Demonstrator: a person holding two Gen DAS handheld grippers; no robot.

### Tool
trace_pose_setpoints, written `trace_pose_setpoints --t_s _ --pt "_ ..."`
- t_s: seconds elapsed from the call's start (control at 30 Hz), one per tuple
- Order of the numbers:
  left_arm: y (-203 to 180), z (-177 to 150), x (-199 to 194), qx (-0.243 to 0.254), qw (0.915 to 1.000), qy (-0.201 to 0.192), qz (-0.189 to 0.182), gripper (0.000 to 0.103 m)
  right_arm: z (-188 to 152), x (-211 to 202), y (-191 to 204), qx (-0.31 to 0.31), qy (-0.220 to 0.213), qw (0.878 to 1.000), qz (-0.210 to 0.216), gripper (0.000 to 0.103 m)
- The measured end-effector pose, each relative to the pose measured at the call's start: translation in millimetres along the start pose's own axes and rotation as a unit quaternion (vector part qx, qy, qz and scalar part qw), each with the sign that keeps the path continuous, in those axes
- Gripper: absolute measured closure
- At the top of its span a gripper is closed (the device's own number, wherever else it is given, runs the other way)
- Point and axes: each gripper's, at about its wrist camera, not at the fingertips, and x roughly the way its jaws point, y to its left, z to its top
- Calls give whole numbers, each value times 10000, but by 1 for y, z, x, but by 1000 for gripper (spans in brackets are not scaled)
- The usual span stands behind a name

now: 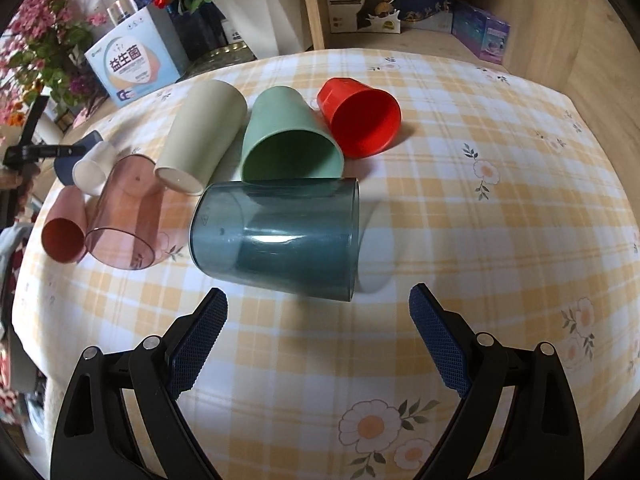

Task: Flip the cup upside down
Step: 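Close the left gripper around the blue cup's body, then lift the blue cup with the left gripper and carry it toward the right tool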

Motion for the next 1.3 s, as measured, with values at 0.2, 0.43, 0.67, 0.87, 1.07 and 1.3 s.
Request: trace_pose_setpoints --t_s 0.2,0.43,0.67,0.87,1.07,1.3 --pt "-18 9 12 255 9993 203 187 33 -4 1 -1 20 56 10000 -10 14" --pt "-28 3 23 346 9967 545 498 41 -5 -2 -10 193 -1 9998 -22 14" --pt "-21 -16 23 -14 9954 655 699 39 -12 -2 -9 299 63 9994 156 14" --pt "-9 -34 13 -653 9951 554 484 40 -14 -14 -11 395 -66 9990 207 14" --pt "5 -76 -21 -1314 9905 295 277 40 -15 -23 -13 493 -183 9981 321 14" --pt "0 -113 -79 -1769 9841 -29 148 40 -23 -33 -7 537 -262 9965 577 14"
